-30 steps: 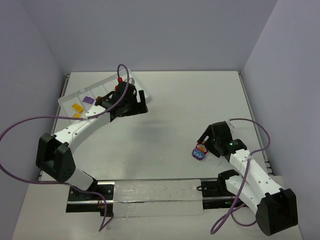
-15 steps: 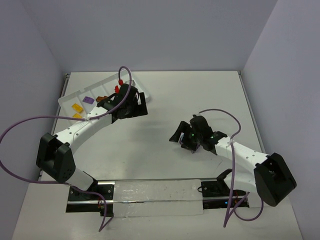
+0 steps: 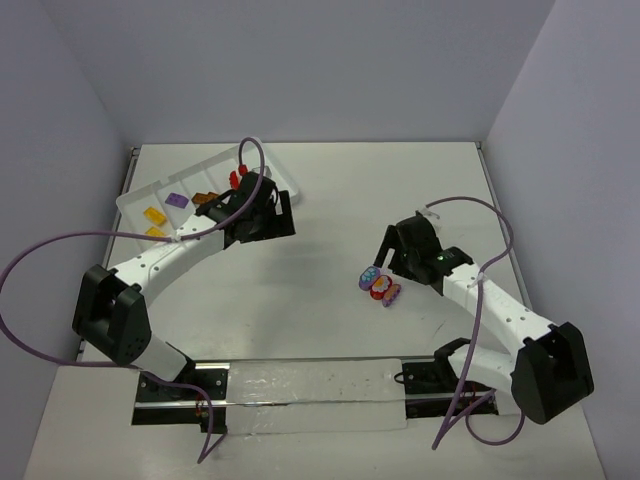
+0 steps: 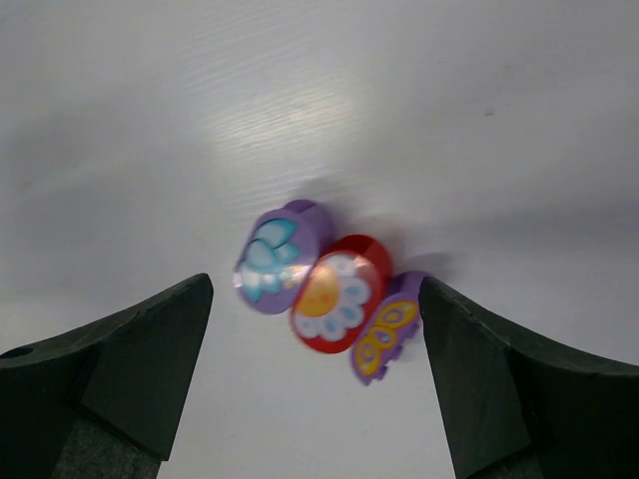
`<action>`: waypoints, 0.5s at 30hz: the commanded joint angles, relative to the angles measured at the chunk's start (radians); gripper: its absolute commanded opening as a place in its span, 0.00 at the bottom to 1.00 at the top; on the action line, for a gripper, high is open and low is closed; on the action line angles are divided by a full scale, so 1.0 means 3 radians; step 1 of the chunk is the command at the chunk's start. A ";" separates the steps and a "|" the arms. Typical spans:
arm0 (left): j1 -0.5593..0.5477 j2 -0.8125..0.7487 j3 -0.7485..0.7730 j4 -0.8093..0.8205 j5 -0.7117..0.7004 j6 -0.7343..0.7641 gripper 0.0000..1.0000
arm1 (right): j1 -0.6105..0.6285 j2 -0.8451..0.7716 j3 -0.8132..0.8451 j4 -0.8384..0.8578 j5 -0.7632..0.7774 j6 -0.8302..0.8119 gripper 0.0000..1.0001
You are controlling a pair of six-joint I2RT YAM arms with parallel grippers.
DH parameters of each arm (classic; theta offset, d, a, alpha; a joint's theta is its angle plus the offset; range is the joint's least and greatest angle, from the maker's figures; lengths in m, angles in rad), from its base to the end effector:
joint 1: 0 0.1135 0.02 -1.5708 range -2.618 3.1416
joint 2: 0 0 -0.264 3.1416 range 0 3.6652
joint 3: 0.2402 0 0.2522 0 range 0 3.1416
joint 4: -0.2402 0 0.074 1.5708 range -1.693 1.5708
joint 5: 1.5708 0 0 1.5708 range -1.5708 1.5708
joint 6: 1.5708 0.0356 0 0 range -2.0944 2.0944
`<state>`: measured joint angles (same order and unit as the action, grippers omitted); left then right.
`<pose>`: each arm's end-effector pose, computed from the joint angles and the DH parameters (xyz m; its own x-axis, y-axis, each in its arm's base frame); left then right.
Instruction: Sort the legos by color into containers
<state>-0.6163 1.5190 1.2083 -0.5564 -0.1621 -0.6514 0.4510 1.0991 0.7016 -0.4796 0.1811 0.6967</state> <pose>0.2714 -0.1852 0.2762 -0.7890 -0.1744 -0.5892 0.0087 0.9556 -0.2944 0.1997 0.0896 0.2253 -0.7393 0.3433 -0.5793 0.1947 0.9325 0.3041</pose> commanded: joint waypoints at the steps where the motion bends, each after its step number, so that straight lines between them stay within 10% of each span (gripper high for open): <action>1: -0.0015 0.0006 0.0033 0.0109 0.0132 -0.0024 0.94 | -0.0182 -0.0066 -0.0135 -0.0142 0.0216 -0.0016 0.93; 15: -0.0017 0.0115 0.0090 0.0111 0.0219 0.0000 0.94 | 0.0038 0.0112 -0.0525 0.0687 -0.0724 0.0077 0.94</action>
<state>-0.6167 1.5427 1.2083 -0.5556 -0.1125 -0.6512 0.4100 1.1185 0.5504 -0.3944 0.0523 0.6849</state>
